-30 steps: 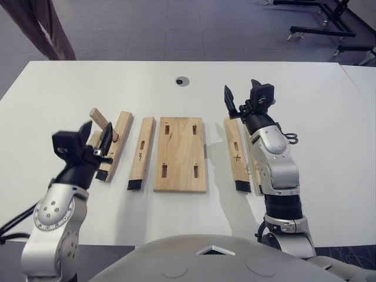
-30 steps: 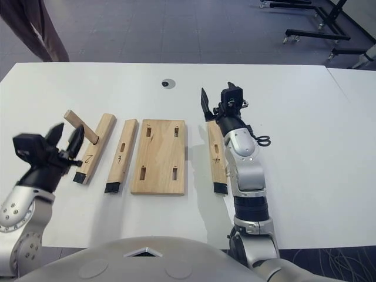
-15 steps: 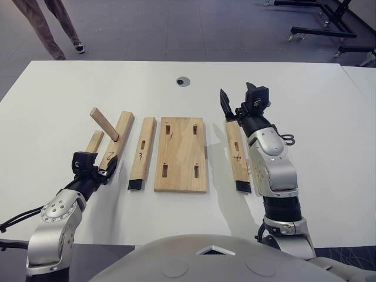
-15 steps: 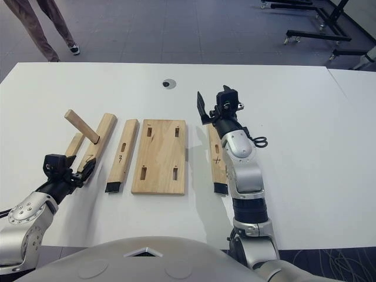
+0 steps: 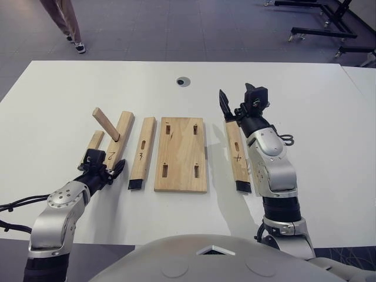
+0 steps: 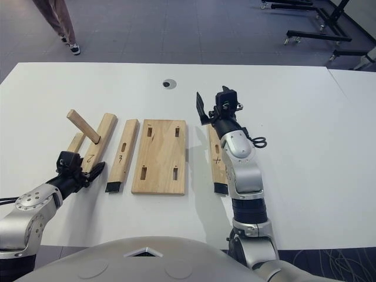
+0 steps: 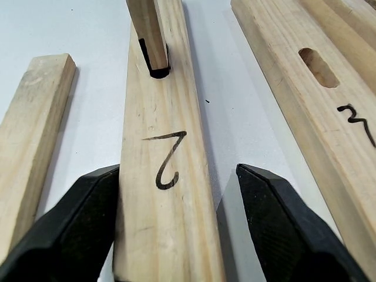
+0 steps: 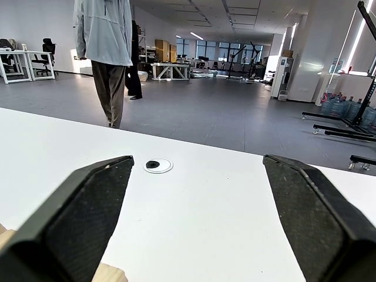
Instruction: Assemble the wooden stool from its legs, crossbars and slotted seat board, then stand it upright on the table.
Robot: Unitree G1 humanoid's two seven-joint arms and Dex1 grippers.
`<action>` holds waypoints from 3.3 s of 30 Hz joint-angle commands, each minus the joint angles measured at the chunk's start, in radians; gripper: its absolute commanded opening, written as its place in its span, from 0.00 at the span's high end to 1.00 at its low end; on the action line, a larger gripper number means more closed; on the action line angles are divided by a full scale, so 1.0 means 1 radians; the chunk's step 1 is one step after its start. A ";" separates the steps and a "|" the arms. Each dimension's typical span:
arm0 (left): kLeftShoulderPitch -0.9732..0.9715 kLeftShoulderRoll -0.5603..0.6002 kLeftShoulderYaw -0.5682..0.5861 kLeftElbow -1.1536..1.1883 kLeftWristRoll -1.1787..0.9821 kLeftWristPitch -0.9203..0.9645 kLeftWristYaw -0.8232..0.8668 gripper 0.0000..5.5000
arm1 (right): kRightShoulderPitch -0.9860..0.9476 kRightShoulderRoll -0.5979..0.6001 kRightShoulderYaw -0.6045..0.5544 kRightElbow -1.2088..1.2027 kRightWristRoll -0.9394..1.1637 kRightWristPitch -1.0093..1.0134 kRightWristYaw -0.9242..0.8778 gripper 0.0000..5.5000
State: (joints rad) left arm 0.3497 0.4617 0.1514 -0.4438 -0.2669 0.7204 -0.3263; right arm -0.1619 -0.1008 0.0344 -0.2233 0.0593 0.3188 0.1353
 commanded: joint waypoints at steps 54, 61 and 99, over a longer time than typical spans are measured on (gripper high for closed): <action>-0.438 -0.110 0.027 0.199 -0.737 0.041 -0.542 0.63 | -0.189 -0.089 -0.271 0.003 1.150 0.568 0.536 0.26; -0.473 -0.090 -0.024 0.185 -0.749 0.069 -0.587 0.63 | -0.176 -0.021 -0.200 0.037 1.134 0.547 0.460 0.26; -0.500 0.007 -0.071 0.264 -0.687 0.098 -0.648 0.52 | -0.152 0.033 -0.198 0.010 1.166 0.381 0.520 0.63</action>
State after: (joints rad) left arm -0.1318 0.4683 0.0655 -0.2126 -0.9856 0.8257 -1.0166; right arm -0.3028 -0.0723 -0.1566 -0.1909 1.2201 0.7281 0.6268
